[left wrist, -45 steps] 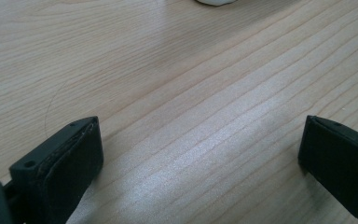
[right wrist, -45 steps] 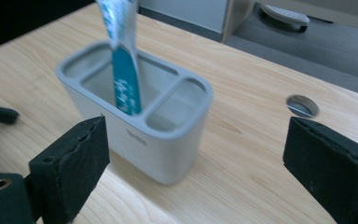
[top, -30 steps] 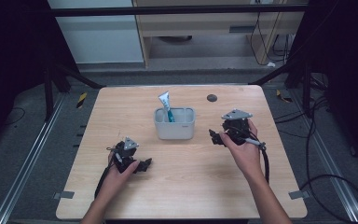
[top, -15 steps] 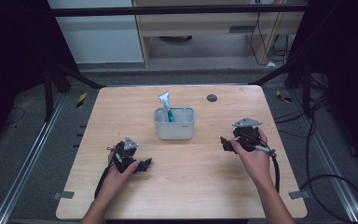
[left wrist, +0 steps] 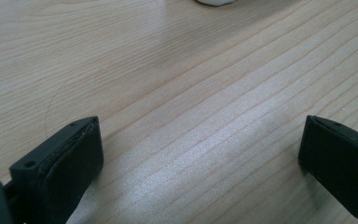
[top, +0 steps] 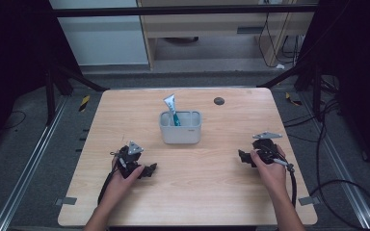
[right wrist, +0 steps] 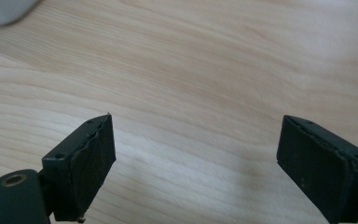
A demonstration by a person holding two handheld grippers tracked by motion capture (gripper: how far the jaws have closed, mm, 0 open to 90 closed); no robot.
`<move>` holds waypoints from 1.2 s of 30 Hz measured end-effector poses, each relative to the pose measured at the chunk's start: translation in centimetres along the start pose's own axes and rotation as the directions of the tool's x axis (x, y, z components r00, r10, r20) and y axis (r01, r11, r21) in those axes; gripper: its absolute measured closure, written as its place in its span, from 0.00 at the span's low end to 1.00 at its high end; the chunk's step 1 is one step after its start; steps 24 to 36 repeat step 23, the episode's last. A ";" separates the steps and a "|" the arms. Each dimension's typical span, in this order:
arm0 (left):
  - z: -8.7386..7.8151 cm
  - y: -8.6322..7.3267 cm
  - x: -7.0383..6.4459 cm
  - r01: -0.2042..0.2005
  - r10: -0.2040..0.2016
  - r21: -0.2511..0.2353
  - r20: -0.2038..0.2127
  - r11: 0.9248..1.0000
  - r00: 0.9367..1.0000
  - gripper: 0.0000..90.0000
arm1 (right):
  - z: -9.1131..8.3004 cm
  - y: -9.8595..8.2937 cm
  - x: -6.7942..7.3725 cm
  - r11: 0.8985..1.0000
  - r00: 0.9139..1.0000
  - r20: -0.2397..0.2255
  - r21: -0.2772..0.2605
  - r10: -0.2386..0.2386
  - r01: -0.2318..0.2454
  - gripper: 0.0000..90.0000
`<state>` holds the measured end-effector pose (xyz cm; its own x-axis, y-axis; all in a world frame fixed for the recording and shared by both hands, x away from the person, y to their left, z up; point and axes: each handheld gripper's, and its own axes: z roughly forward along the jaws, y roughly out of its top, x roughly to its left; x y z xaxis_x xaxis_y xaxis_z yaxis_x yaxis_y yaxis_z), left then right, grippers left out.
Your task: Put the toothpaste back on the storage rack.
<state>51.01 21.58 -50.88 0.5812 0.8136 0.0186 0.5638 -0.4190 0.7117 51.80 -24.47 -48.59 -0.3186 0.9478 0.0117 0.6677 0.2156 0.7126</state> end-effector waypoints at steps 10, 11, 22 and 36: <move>0.0 0.0 0.0 -0.001 0.001 0.000 0.000 1.000 1.000 0.00 | 1.0 -2.0 -1.7 0.996 0.995 0.049 -0.024 0.089 -0.088 0.12; 0.0 0.0 0.0 -0.001 0.001 0.000 0.000 1.000 1.000 0.00 | 1.1 -2.1 -1.7 0.995 0.994 0.055 -0.035 0.090 -0.089 0.11; 0.0 0.0 0.0 0.000 0.000 0.000 0.000 1.000 1.000 0.00 | 1.6 -2.0 -1.5 0.997 0.992 0.098 -0.025 0.079 -0.077 0.01; 0.0 0.0 0.0 -0.001 0.001 0.000 0.000 1.000 1.000 0.00 | 1.7 -2.0 -1.4 0.996 0.990 0.106 -0.019 0.091 -0.089 0.00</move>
